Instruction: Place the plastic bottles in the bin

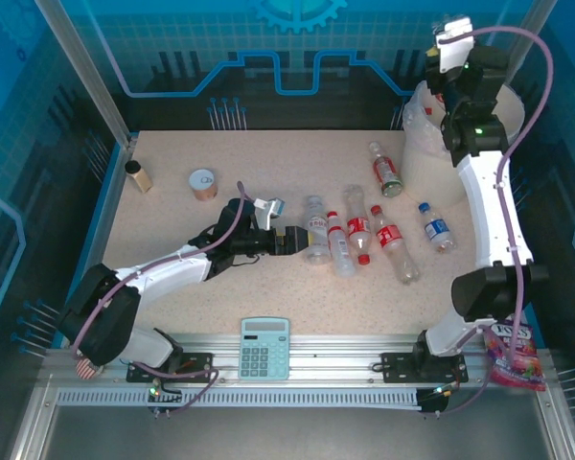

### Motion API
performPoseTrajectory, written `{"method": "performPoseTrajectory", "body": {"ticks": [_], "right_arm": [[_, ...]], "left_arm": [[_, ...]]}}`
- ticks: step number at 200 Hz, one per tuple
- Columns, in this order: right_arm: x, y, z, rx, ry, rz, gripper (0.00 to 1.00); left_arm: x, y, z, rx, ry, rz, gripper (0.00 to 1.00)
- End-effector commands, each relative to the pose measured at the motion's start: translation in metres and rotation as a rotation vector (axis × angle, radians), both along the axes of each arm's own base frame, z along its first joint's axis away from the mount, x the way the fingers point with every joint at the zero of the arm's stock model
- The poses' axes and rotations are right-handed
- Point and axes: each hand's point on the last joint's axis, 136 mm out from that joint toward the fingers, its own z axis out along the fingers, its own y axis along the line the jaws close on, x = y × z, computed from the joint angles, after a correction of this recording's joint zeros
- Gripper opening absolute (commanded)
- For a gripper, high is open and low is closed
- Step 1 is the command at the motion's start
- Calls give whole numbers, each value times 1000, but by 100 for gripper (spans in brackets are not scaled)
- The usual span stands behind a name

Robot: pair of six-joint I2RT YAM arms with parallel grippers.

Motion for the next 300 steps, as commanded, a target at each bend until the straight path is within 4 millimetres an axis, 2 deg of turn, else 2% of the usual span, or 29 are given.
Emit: {"method": "performPoseTrajectory", "body": {"ticks": [1,39,63,144,174,230,265,287,300], "right_arm": [[16,-14,-16,-47,11,-54,0],[43,-24,-55,-60,124,-80,0],[56,-42,-83,-47,238,-146,0],[71,-91,-154,81,470,-249,0],[77,-109,-187,126,550,-266,6],[78,-119,-246,232,684,-254,11],[74,-118,-262,311,723,-234,21],[73,-117,-260,331,722,-226,32],[72,-117,-256,334,715,-224,43]], "left_arm": [[-4,3,-3,3,6,0,99],[-3,3,-3,5,5,3,99],[-3,4,-3,5,10,7,99],[-3,5,-3,15,19,11,99],[-3,6,-5,25,26,22,99],[-4,7,-7,32,34,24,99],[-3,8,-11,46,50,29,99],[-2,8,-13,48,56,30,99],[-2,7,-15,48,60,31,99]]}}
